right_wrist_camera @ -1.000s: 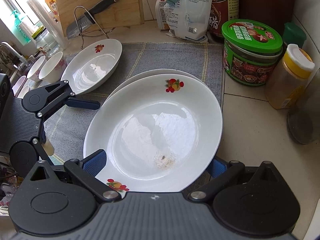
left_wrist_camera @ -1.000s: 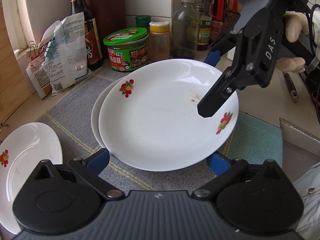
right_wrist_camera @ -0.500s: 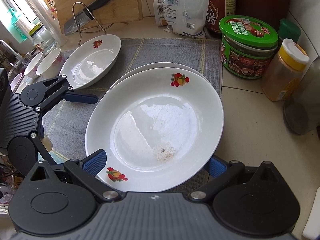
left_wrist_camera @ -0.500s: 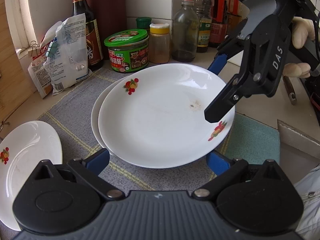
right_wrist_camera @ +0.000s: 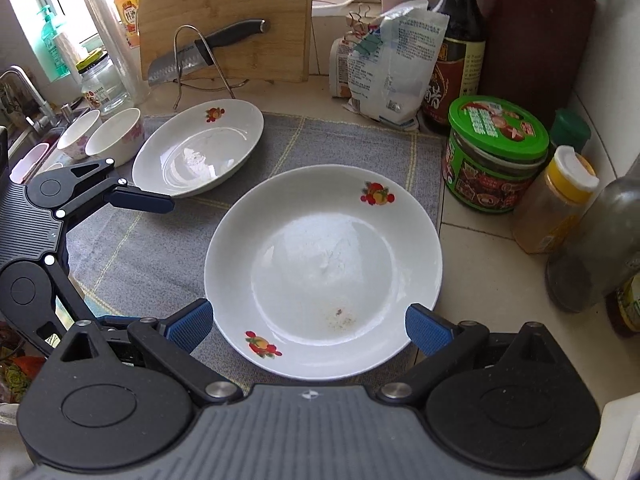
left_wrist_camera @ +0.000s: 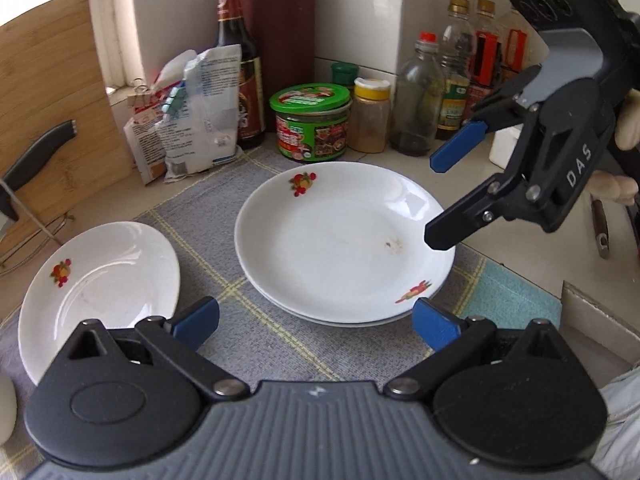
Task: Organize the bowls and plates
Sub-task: 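Move the left tool to the next flowered plate and grasp its rim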
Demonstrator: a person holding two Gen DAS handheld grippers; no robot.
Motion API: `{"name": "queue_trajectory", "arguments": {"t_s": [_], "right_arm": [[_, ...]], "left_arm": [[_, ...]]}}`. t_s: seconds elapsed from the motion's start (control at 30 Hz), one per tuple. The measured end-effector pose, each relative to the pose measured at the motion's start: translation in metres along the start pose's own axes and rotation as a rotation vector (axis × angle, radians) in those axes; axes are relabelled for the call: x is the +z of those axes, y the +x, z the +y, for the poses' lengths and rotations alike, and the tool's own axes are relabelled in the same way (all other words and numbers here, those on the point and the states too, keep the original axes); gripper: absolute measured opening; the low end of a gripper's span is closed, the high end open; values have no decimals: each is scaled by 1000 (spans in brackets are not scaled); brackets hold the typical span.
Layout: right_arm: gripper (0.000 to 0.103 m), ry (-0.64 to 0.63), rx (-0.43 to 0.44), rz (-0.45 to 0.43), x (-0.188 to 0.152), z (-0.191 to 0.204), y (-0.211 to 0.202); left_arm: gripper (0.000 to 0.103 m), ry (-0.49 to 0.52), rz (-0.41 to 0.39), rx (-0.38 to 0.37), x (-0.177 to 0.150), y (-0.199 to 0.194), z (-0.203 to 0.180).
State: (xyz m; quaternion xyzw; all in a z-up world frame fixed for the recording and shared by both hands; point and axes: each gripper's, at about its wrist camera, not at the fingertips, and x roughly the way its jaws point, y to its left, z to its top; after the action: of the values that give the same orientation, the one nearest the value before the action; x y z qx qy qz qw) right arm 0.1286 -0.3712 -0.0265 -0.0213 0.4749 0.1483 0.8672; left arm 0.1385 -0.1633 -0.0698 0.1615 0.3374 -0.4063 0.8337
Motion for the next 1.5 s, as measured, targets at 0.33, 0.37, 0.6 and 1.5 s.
{"name": "queue_trajectory", "arguments": {"t_s": [0.33, 0.37, 0.6, 1.5], "right_arm": [[103, -130, 34, -132, 20, 40, 5], [103, -129, 43, -134, 22, 42, 7], [103, -103, 40, -117, 37, 66, 31], [103, -151, 80, 11, 108, 87, 122]], "left_arm": [[102, -251, -12, 257, -26, -44, 25], [102, -275, -7, 278, -30, -46, 31], [102, -361, 17, 374, -58, -43, 72], [103, -280, -13, 288, -65, 22, 122]]}}
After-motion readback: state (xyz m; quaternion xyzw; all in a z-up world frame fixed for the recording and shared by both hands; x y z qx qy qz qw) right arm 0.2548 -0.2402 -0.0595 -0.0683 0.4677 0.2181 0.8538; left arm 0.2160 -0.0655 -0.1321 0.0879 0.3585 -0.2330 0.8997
